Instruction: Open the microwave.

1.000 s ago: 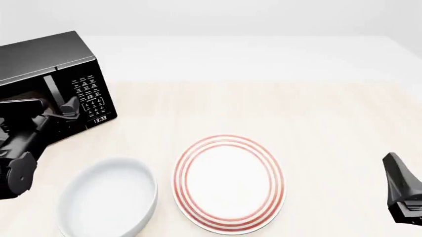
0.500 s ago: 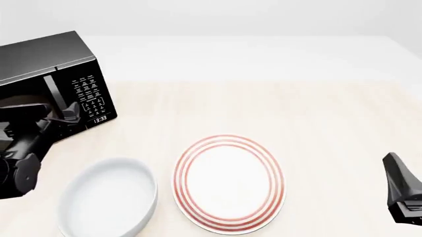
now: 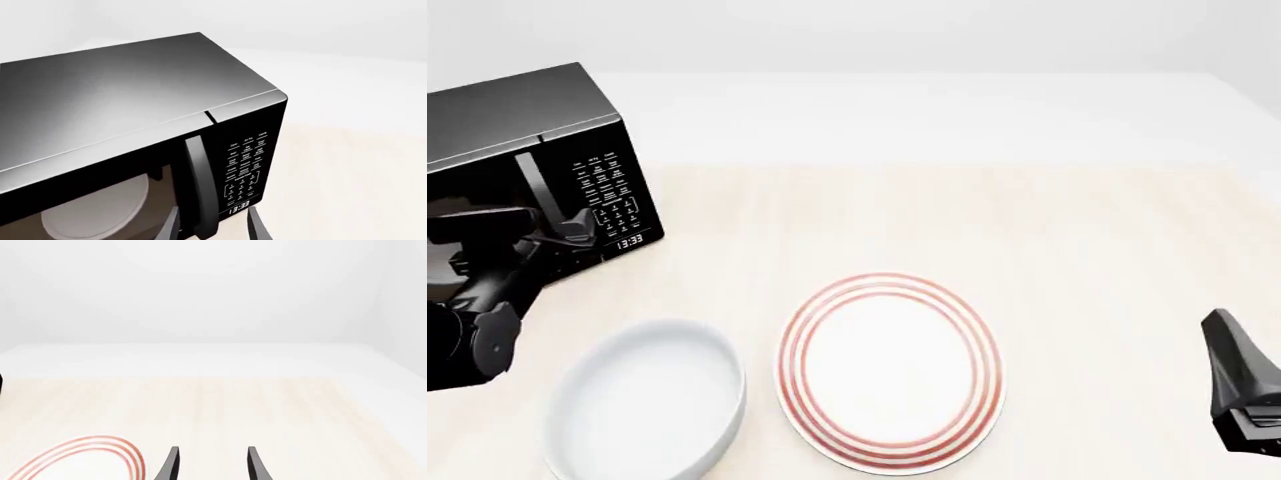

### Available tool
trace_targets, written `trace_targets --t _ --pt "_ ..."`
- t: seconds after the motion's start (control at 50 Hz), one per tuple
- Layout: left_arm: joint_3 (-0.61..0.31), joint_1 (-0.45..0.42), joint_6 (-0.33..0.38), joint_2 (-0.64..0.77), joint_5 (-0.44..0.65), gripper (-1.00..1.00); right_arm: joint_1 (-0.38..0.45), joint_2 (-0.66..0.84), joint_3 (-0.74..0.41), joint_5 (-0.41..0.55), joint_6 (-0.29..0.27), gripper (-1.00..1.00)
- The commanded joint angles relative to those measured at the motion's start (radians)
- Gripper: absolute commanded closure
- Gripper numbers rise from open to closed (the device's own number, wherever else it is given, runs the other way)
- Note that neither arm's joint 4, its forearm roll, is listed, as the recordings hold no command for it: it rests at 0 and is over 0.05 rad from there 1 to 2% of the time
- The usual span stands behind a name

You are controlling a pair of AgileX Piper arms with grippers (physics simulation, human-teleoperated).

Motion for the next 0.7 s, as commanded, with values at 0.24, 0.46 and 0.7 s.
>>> trace_targets --t 0.24,0.46,0.7 --pt "-0.085 -0.007 0.001 0.131 0.014 -1.0 0.0 0.0 0.0 0.0 0.0 -1.0" --pt "-0.089 -0.007 0.001 0.142 0.012 -1.0 0.0 0.0 0.0 0.0 0.0 -1.0" --pt "-0.077 0.018 -0.001 0.134 0.007 1.0 0.0 0.0 0.0 0.0 0.0 -1.0"
